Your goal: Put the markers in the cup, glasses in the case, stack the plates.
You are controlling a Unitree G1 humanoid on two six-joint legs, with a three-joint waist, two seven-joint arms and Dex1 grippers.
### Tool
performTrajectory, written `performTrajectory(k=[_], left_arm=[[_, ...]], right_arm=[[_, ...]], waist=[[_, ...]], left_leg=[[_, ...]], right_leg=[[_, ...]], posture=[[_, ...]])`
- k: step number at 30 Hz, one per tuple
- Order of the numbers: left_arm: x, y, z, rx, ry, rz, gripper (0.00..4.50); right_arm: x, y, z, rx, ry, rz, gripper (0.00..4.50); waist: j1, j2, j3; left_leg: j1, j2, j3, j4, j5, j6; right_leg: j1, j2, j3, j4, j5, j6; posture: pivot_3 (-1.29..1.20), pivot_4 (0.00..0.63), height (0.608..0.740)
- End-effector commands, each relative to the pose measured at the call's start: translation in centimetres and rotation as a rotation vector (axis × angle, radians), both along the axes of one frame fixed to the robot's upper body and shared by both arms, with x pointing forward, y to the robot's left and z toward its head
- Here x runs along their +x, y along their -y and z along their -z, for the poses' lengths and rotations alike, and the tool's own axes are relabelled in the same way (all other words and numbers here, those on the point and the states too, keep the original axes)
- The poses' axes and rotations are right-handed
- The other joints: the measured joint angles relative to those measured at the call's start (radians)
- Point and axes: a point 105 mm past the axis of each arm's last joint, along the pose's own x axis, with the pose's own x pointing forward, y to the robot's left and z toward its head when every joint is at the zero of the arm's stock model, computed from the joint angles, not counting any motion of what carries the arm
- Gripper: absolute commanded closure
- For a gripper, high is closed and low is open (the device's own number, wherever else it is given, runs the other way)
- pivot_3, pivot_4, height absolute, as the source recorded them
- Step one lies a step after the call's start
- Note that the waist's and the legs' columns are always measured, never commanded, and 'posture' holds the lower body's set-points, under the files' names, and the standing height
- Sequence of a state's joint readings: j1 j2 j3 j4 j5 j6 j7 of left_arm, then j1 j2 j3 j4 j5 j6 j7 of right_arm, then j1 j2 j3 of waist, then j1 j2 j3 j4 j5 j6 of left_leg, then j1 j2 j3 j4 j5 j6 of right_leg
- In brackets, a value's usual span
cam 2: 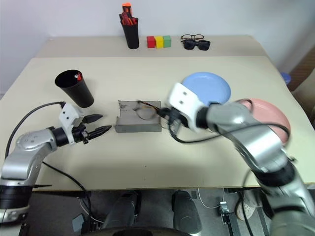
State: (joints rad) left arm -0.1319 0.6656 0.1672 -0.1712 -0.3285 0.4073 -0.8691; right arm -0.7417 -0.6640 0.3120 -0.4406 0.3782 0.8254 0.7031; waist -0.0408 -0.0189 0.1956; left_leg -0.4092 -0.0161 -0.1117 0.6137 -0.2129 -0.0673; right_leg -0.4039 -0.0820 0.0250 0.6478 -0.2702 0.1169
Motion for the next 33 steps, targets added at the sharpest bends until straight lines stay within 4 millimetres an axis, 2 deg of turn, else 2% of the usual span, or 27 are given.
performTrajectory(k=[1, 3, 5, 7, 9, 11, 13, 15, 17, 18, 20, 23, 24, 27, 30, 33], left_arm=[[-0.8, 0.1, -1.1, -0.021, 0.041, -0.008, 1.59], [-1.3, -0.2, -1.3, -0.025, 0.044, -0.025, 1.59], [-1.9, -0.2, -1.5, -0.031, 0.038, -0.031, 1.59], [-2.6, 0.0, -1.4, -0.016, 0.04, -0.025, 1.59], [-3.0, -0.1, -1.5, -0.014, 0.04, -0.034, 1.59], [-3.0, -0.3, -1.6, -0.015, 0.042, -0.045, 1.59], [-2.9, -0.4, -1.7, -0.014, 0.047, -0.048, 1.59], [-2.4, -0.3, -2.0, -0.017, 0.065, -0.052, 1.59], [-1.4, 0.0, -2.9, -0.069, 0.08, -0.062, 1.59], [-1.0, 0.2, -3.3, -0.1, 0.079, -0.068, 2.14], [0.1, 0.8, -4.1, -0.142, 0.084, -0.065, 2.91], [2.2, 2.2, -4.6, -0.135, 0.085, -0.064, 4.43], [3.2, 2.8, -4.6, -0.129, 0.071, -0.07, 4.43], [7.0, 6.1, -5.3, -0.116, 0.063, -0.042, 4.43], [8.7, 7.8, -5.9, -0.116, 0.056, -0.011, 4.43], [11.2, 9.7, -5.5, -0.124, -0.089, 0.0, 4.43]], right_arm=[[3.1, -3.0, 0.9, -0.09, 0.099, -0.057, 4.46], [5.3, -4.1, 2.2, -0.161, 0.152, -0.05, 4.46], [6.4, -4.3, 3.7, -0.21, 0.161, -0.052, 4.46], [6.3, -3.9, 4.8, -0.224, 0.114, -0.07, 4.46], [4.9, -3.6, 5.4, -0.218, 0.047, -0.134, 4.46], [3.5, -3.8, 5.3, -0.196, 0.007, -0.194, 4.46], [3.1, -4.1, 5.0, -0.169, -0.015, -0.203, 4.46], [3.3, -4.3, 4.6, -0.143, -0.025, -0.182, 3.84], [4.0, -4.4, 3.8, -0.117, -0.006, -0.132, 3.18], [4.2, -4.4, 3.4, -0.106, 0.005, -0.115, 2.57], [4.4, -4.2, 2.7, -0.081, 0.026, -0.091, 1.56], [4.1, -3.5, 1.8, -0.057, 0.059, -0.068, 1.52], [3.9, -3.2, 1.6, -0.049, 0.067, -0.061, 1.52], [2.7, -1.3, 1.5, -0.023, 0.078, -0.034, 1.52], [1.7, -0.4, 1.9, -0.015, 0.066, -0.015, 1.52], [0.0, 1.0, 3.0, -0.013, 0.038, 0.008, 1.52]], waist=[[-0.005, 0.0, 0.0], [-0.004, 0.0, 0.0], [0.002, 0.0, 0.0], [0.006, 0.0, 0.0], [0.007, 0.0, 0.0], [0.006, 0.0, 0.0], [-0.001, 0.0, 0.0], [-0.006, 0.0, 0.0], [-0.003, 0.0, 0.0], [-0.003, 0.0, 0.0], [0.001, 0.0, 0.0], [0.003, 0.0, 0.0], [0.006, 0.0, 0.0], [0.027, -0.001, 0.0], [0.023, -0.001, 0.0], [0.021, -0.001, 0.0]], left_leg=[[0.0, 0.0, 0.0, 0.0, 0.0, 0.0], [0.0, 0.0, 0.0, -0.001, 0.0, 0.0], [-0.001, 0.0, -0.001, -0.001, 0.0, 0.0], [-0.001, -0.001, 0.0, -0.001, 0.0, 0.0], [-0.002, -0.003, 0.0, -0.001, 0.0, 0.0], [-0.002, -0.003, 0.0, -0.001, 0.0, 0.0], [-0.001, -0.003, 0.0, -0.001, 0.0, 0.0], [0.0, -0.002, 0.0, -0.001, 0.0, 0.0], [0.001, -0.001, 0.0, -0.001, 0.0, 0.0], [0.001, -0.001, -0.001, 0.0, 0.0, 0.0], [0.0, -0.001, -0.001, 0.0, 0.0, 0.0], [0.0, -0.002, -0.001, 0.0, 0.0, 0.0], [0.0, -0.002, -0.001, 0.0, 0.0, 0.0], [0.0, -0.002, -0.002, 0.0, 0.0, 0.0], [-0.001, -0.003, -0.001, 0.001, 0.0, 0.0], [-0.001, -0.002, 0.0, 0.001, 0.0, 0.0]], right_leg=[[0.0, 0.0, 0.0, 0.0, 0.0, 0.0], [-0.001, 0.0, 0.0, 0.001, 0.0, 0.0], [-0.001, 0.0, 0.0, 0.001, 0.0, 0.0], [-0.002, -0.001, 0.0, 0.0, 0.0, 0.0], [-0.002, -0.003, 0.0, 0.0, 0.0, 0.0], [-0.002, -0.003, 0.0, 0.0, 0.0, 0.0], [-0.002, -0.003, 0.0, 0.001, 0.0, 0.0], [-0.001, -0.002, 0.0, 0.002, 0.0, 0.0], [-0.001, -0.001, 0.0, 0.002, 0.001, -0.001], [-0.001, 0.0, 0.0, 0.002, 0.001, -0.001], [-0.001, 0.0, 0.0, 0.002, 0.001, -0.001], [-0.001, -0.001, 0.0, 0.002, 0.001, 0.0], [-0.001, -0.001, 0.0, 0.002, 0.001, 0.0], [0.0, -0.001, -0.001, 0.001, 0.001, 0.0], [0.001, -0.001, -0.001, 0.0, 0.001, 0.001], [-0.001, 0.0, 0.0, 0.001, 0.001, 0.001]], posture=[[0.0, 0.15, 0.74], [0.0, 0.15, 0.74], [0.0, 0.15, 0.74], [0.0, 0.15, 0.74], [0.0, 0.15, 0.74], [0.0, 0.15, 0.74], [0.0, 0.15, 0.74], [0.0, 0.15, 0.74], [0.0, 0.15, 0.74], [0.0, 0.15, 0.74], [0.0, 0.15, 0.74], [0.0, 0.15, 0.74], [0.0, 0.15, 0.74], [0.0, 0.15, 0.74], [0.0, 0.15, 0.74], [0.0, 0.15, 0.74]])
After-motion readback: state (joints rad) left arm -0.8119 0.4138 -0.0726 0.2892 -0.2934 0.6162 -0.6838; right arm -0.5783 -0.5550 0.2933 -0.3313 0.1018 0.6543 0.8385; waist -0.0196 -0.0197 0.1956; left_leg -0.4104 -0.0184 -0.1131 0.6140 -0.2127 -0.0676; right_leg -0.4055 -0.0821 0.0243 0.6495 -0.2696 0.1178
